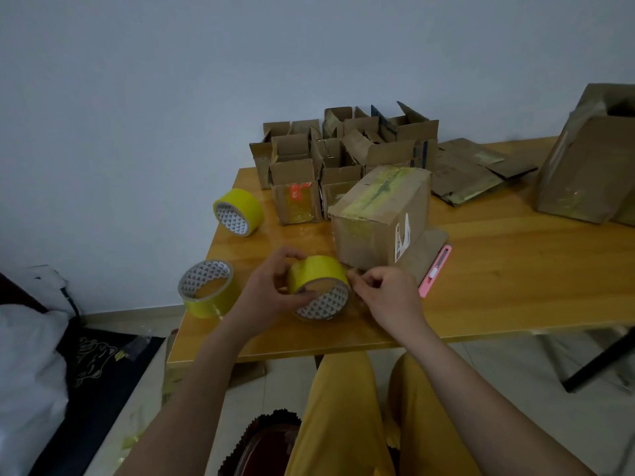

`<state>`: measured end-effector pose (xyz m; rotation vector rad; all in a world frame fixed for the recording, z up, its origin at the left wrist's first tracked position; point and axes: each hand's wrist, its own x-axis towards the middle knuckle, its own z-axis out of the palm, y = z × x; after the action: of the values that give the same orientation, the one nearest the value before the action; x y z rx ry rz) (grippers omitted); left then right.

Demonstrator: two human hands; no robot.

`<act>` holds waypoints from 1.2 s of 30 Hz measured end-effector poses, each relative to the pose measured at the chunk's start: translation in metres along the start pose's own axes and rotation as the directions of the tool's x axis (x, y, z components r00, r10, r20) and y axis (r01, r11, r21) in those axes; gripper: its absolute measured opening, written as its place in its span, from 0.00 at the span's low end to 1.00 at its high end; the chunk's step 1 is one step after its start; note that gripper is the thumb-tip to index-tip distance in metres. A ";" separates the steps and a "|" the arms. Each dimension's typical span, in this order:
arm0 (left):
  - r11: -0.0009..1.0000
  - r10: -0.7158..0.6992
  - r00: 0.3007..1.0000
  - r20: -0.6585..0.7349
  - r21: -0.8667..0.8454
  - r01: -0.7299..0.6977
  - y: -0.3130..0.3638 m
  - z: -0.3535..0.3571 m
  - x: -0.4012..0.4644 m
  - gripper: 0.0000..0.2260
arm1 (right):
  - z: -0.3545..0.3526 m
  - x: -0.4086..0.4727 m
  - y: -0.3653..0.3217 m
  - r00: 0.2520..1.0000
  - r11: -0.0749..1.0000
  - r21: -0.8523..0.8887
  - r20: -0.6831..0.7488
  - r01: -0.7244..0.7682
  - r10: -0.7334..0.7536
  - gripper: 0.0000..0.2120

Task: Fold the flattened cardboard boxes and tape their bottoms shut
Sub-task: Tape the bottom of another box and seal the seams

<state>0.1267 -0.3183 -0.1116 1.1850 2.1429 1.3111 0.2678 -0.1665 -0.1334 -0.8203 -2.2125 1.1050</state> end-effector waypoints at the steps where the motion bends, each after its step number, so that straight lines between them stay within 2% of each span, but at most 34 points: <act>1: 1.000 0.018 1.000 0.009 0.011 -0.018 0.003 0.000 0.000 0.22 | -0.004 -0.001 0.002 1.000 0.993 -0.118 0.006 -0.004 0.005 0.19; 6: 0.979 0.018 0.988 0.156 0.199 -0.049 0.037 0.010 0.010 0.19 | -0.027 -0.016 0.014 0.999 0.909 -0.416 0.015 -0.031 0.041 0.17; 9: 0.922 -0.045 0.977 0.211 0.384 -0.040 0.052 0.015 0.020 0.25 | -0.049 -0.017 0.021 0.994 0.886 -0.451 -0.066 -0.105 0.084 0.15; 12: 0.897 -0.027 0.963 0.270 0.431 -0.095 0.066 0.026 0.026 0.26 | -0.057 -0.017 0.029 0.992 0.792 -0.605 0.027 -0.083 0.125 0.18; 14: 0.877 -0.008 0.952 0.305 0.460 -0.140 0.074 0.033 0.028 0.26 | -0.058 -0.015 0.034 0.988 0.741 -0.662 0.011 -0.109 0.155 0.22; 16: 0.885 -0.009 0.944 0.329 0.442 -0.145 0.075 0.033 0.032 0.27 | -0.062 -0.012 0.037 0.987 0.759 -0.634 -0.051 -0.150 0.152 0.27; 18: 0.934 0.042 0.953 0.301 0.328 -0.145 0.073 0.030 0.035 0.26 | -0.063 -0.009 0.046 0.996 0.835 -0.545 -0.077 -0.080 0.046 0.27; 19: 0.955 0.079 0.974 0.212 0.266 -0.135 0.070 0.030 0.039 0.26 | -0.062 -0.008 0.051 0.996 0.863 -0.506 -0.075 0.001 -0.044 0.23; 21: 0.970 0.080 0.995 -0.064 0.235 -0.063 0.065 0.032 0.050 0.24 | -0.060 -0.004 0.060 0.984 0.858 -0.500 -0.061 0.116 -0.168 0.14; 22: 0.975 0.033 0.987 -0.158 0.222 0.003 0.065 0.033 0.056 0.24 | -0.060 0.000 0.066 0.983 0.856 -0.504 -0.065 0.119 -0.174 0.12; 23: 0.983 -0.055 0.979 -0.196 0.159 0.088 0.066 0.035 0.062 0.24 | -0.062 0.004 0.072 0.985 0.865 -0.495 -0.087 0.089 -0.151 0.12; 26: 0.936 -0.334 0.935 -0.119 -0.155 0.315 0.076 0.043 0.074 0.29 | -0.075 0.017 0.084 0.983 0.870 -0.493 -0.160 -0.003 -0.087 0.15; 28: 0.909 -0.381 0.921 -0.077 -0.214 0.358 0.081 0.048 0.083 0.30 | -0.086 0.027 0.090 0.986 0.823 -0.567 -0.152 -0.027 -0.073 0.15; 31: 0.919 -0.357 0.933 -0.056 -0.203 0.339 0.085 0.056 0.096 0.26 | -0.100 0.051 0.084 0.978 0.873 -0.487 -0.198 -0.034 -0.073 0.15; 34: 0.949 -0.308 0.951 -0.022 -0.084 0.305 0.087 0.056 0.106 0.22 | -0.109 0.084 0.054 0.964 0.979 -0.204 -0.256 0.018 -0.071 0.23; 36: 0.957 -0.291 0.957 0.018 -0.011 0.291 0.088 0.050 0.110 0.21 | -0.110 0.108 0.035 0.977 1.000 -0.014 -0.215 0.008 -0.011 0.26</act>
<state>0.1367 -0.1828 -0.0485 0.8303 2.1915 1.1780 0.2800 -0.0166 -0.0845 -0.8899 -2.0435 0.9499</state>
